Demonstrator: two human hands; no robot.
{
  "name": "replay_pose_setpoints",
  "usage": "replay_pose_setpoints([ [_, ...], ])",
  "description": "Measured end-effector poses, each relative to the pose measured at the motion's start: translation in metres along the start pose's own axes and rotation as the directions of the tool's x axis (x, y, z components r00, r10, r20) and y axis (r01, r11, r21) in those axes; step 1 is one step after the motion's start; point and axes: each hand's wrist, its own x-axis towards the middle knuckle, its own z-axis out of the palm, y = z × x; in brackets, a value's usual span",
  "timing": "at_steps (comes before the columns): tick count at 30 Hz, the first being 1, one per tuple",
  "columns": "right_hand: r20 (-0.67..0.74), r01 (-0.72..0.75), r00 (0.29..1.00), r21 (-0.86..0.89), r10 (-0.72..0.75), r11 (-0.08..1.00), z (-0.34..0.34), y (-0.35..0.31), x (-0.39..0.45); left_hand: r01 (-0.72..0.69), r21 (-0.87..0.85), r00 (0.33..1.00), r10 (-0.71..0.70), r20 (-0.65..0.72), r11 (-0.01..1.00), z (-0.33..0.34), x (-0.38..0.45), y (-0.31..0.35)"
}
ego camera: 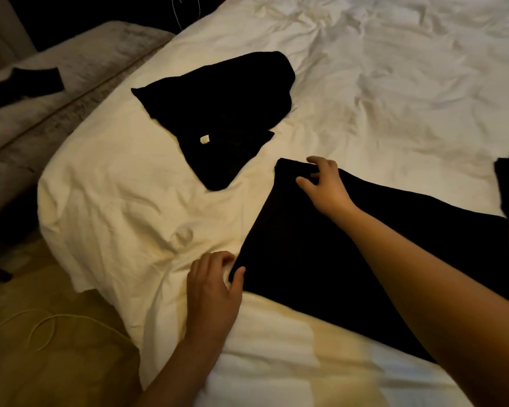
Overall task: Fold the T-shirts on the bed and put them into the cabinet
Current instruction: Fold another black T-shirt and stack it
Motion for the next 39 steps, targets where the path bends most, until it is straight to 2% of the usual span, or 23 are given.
replay_pose_setpoints([
  [3, -0.024, 0.029, 0.999, 0.008, -0.029, 1.000, -0.001, 0.013, -0.035, -0.179, 0.012, 0.984, 0.178, 0.027, 0.984, -0.003, -0.004, 0.014],
  [6, -0.042, 0.111, 0.992, -0.133, -0.118, 0.985, -0.009, 0.036, -0.075, -0.320, -0.039, 0.945, 0.322, 0.061, 0.947, -0.001, -0.014, 0.034],
  [9, -0.042, 0.137, 0.987, -0.291, -0.156, 0.947, -0.024, 0.062, -0.108, -0.422, -0.118, 0.876, 0.438, 0.202, 0.899, 0.012, -0.031, 0.056],
  [11, -0.070, 0.101, 0.989, -0.355, -0.134, 0.930, -0.036, 0.079, -0.130, -0.472, -0.091, 0.818, 0.473, 0.327, 0.877, 0.024, -0.044, 0.069],
  [14, -0.101, 0.039, 0.991, -0.391, -0.085, 0.919, -0.050, 0.101, -0.168, -0.487, -0.046, 0.751, 0.445, 0.488, 0.872, 0.042, -0.053, 0.081],
  [16, -0.117, 0.006, 0.991, -0.423, -0.062, 0.906, -0.061, 0.118, -0.195, -0.472, -0.025, 0.739, 0.411, 0.534, 0.881, 0.048, -0.054, 0.085],
  [22, -0.168, -0.034, 0.985, -0.425, -0.042, 0.905, -0.082, 0.157, -0.265, -0.366, 0.139, 0.851, 0.270, 0.451, 0.920, 0.048, -0.053, 0.077],
  [25, -0.200, 0.009, 0.971, -0.513, -0.129, 0.859, -0.084, 0.154, -0.284, -0.390, 0.191, 0.855, 0.278, 0.438, 0.901, 0.047, -0.053, 0.069],
  [27, -0.197, 0.031, 0.967, -0.543, -0.163, 0.839, -0.080, 0.153, -0.294, -0.377, 0.161, 0.867, 0.286, 0.409, 0.912, 0.044, -0.053, 0.068],
  [29, -0.214, 0.002, 0.968, -0.522, -0.133, 0.853, -0.071, 0.156, -0.303, -0.330, 0.101, 0.887, 0.272, 0.374, 0.938, 0.041, -0.054, 0.069],
  [34, -0.399, -0.063, 0.907, -0.437, -0.131, 0.897, -0.070, 0.170, -0.306, -0.334, -0.008, 0.896, 0.320, 0.308, 0.943, 0.034, -0.052, 0.067],
  [39, -0.489, 0.014, 0.848, -0.365, -0.204, 0.931, -0.074, 0.167, -0.309, -0.338, -0.026, 0.911, 0.334, 0.241, 0.941, 0.031, -0.050, 0.065],
])
